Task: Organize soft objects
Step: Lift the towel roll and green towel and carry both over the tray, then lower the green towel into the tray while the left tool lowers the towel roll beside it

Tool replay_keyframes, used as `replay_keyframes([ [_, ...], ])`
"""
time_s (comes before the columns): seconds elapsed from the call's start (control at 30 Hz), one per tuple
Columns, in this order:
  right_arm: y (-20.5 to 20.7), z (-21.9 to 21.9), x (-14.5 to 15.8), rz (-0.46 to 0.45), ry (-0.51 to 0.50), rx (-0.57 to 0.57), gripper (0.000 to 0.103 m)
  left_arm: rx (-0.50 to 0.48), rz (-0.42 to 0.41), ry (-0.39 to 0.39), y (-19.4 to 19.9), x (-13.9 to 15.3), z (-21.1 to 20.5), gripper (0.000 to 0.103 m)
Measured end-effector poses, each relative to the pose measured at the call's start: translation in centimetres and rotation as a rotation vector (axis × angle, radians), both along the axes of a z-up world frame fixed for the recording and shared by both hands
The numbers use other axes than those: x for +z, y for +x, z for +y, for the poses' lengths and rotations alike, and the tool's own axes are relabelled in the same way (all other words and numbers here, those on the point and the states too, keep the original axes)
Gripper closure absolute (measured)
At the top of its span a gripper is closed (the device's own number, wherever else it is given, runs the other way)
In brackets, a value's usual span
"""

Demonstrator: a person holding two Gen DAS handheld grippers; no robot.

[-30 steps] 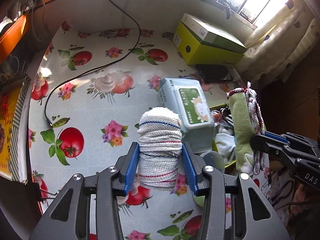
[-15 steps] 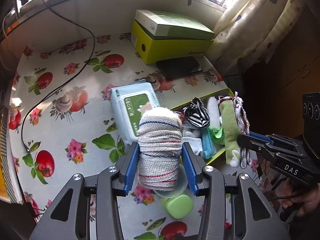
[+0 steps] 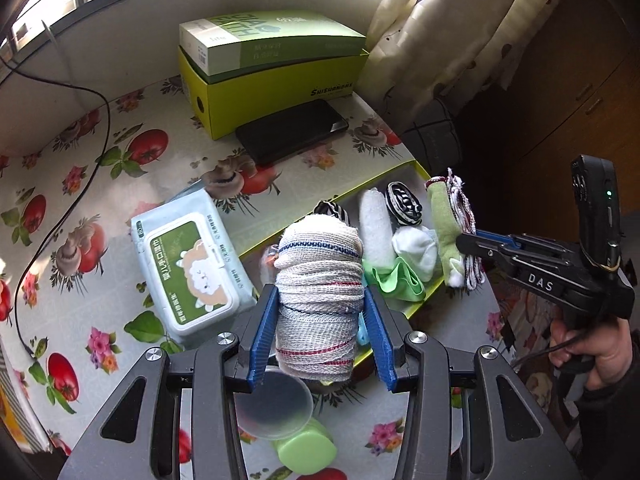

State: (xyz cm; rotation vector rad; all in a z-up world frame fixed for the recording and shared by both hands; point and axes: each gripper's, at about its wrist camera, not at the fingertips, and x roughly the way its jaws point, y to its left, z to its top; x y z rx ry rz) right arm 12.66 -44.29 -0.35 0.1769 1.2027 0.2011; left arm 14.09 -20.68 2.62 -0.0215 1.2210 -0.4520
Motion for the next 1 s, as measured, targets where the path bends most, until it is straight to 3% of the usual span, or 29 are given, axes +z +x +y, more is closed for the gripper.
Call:
replay_keyframes([
  [0.43, 5.0, -2.1, -4.7, 0.090, -0.183, 0.125, 0.089, -0.052, 0.019, -0.008, 2.1, -0.9, -3.4, 0.059],
  [0.67, 4.8, -3.6, -4.0, 0.064, -0.098, 0.035, 0.077, -0.086, 0.037, -0.013, 2.9, -1.9, -5.1, 0.059],
  [1.0, 1.2, -3.5, -1.8, 0.020, 0.010, -0.038, 0.074, -0.138, 0.084, -0.008, 4.1, -5.0, -8.0, 0.059],
])
